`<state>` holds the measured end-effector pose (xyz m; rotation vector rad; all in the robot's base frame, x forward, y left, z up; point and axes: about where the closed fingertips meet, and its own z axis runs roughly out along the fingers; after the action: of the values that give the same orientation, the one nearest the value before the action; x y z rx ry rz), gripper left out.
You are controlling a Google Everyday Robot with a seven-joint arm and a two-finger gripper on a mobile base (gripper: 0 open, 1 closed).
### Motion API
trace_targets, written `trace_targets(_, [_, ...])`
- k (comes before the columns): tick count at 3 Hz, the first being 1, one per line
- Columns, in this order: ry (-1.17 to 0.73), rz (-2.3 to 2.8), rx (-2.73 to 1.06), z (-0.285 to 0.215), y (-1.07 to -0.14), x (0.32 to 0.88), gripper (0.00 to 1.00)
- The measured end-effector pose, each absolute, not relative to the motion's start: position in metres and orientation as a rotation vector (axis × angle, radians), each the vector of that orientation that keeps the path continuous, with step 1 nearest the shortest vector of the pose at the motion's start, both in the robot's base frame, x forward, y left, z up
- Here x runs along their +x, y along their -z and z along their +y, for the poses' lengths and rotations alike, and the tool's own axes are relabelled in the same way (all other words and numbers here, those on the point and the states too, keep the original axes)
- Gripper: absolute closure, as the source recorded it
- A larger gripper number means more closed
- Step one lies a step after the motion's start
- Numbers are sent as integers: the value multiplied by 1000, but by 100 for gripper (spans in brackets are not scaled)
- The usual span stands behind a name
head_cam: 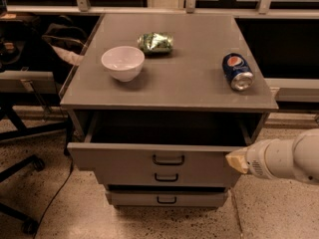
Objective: Close top drawer
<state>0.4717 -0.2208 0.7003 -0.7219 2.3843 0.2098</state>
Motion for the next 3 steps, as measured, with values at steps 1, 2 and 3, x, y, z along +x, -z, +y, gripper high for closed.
trace_targets(1, [-226, 2423, -692, -219, -679, 469, 100])
trace_targets(2, [-215, 2437, -677, -214, -666, 488, 100])
trace_targets(3, [-184, 2403, -672, -211, -677, 518, 100])
